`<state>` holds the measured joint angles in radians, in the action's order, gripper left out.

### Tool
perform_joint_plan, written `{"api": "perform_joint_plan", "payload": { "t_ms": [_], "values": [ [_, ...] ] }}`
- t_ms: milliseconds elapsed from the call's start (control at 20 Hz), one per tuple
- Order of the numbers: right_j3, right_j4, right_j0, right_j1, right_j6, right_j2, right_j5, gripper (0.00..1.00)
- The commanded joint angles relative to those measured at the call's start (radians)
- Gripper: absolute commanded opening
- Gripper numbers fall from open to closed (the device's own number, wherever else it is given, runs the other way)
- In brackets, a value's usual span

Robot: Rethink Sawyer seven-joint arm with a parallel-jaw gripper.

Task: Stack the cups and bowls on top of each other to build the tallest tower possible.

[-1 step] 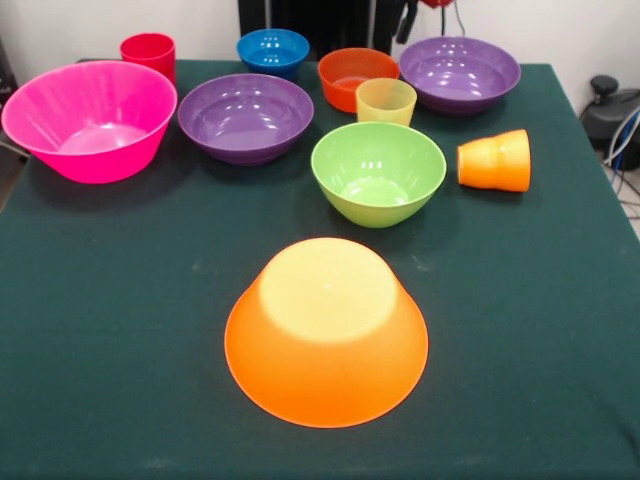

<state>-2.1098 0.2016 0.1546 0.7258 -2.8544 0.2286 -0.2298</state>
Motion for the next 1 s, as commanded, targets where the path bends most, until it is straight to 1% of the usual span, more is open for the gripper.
{"api": "perform_joint_plan", "payload": {
  "t_ms": [50, 150, 200, 350, 400, 450, 600, 800, 1000],
  "values": [
    [0.154, 0.010, 0.007, 0.060, 0.087, -0.074, -0.202, 0.00],
    [0.162, 0.018, 0.000, 0.044, 0.073, -0.086, -0.176, 0.00],
    [0.165, 0.027, 0.000, 0.024, 0.061, -0.086, -0.140, 0.00],
    [0.167, 0.048, 0.030, -0.038, 0.004, -0.057, -0.042, 0.00],
    [0.162, 0.059, 0.035, -0.044, 0.002, -0.051, -0.010, 0.00],
    [0.149, 0.066, 0.033, -0.050, 0.001, -0.050, 0.035, 1.00],
    [0.143, 0.079, 0.043, -0.074, -0.009, -0.037, 0.091, 1.00],
    [0.143, 0.055, 0.086, -0.155, -0.055, 0.011, 0.165, 1.00],
    [0.157, 0.035, 0.097, -0.228, -0.050, 0.043, 0.228, 1.00]
  ]
}}
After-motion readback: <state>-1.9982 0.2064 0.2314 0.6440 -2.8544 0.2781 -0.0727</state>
